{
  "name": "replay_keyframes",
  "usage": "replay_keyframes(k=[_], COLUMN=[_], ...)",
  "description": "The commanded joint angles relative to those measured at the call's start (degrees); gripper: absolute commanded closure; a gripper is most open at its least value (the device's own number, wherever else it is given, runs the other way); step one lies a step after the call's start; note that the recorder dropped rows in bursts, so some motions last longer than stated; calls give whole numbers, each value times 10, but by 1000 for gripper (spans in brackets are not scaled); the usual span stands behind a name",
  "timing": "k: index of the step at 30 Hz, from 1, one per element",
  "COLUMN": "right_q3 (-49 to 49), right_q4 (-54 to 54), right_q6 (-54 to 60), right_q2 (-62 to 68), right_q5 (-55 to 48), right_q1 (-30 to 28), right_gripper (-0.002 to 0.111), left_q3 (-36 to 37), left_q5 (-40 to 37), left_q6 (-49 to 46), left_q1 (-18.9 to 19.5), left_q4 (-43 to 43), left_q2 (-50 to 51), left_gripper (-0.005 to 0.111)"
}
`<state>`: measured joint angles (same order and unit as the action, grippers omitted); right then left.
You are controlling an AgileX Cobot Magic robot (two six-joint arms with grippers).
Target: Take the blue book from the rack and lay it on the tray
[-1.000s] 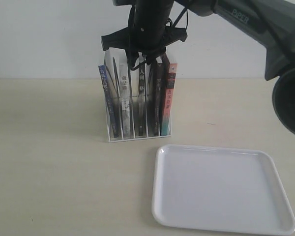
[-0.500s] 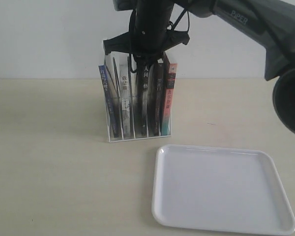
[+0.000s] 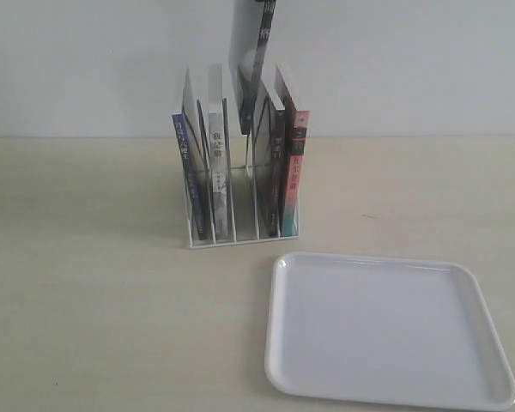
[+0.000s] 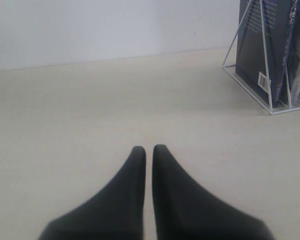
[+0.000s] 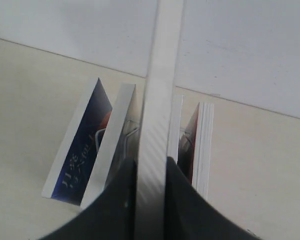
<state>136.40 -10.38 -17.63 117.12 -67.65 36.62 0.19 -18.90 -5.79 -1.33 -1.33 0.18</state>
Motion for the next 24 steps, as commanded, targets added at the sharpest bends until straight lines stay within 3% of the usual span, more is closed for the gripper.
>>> replay_keyframes(k=[1,11,24], right_q3=[2,2,2], right_q4=[-7,-5,1], right_q6=[3,3,2], right_q2=[-5,9,130], right_q5=[15,15,17], right_q1=[0,0,0], right_gripper=[108,108,108], left_q3=[-2,-2,-2], left_q5=[9,9,9], left_q6=[-2,-2,-2], left_q1=[1,1,1], left_q4=[-1,-1,-1], left_q2=[-2,-2,-2], left_gripper=[102,102,102])
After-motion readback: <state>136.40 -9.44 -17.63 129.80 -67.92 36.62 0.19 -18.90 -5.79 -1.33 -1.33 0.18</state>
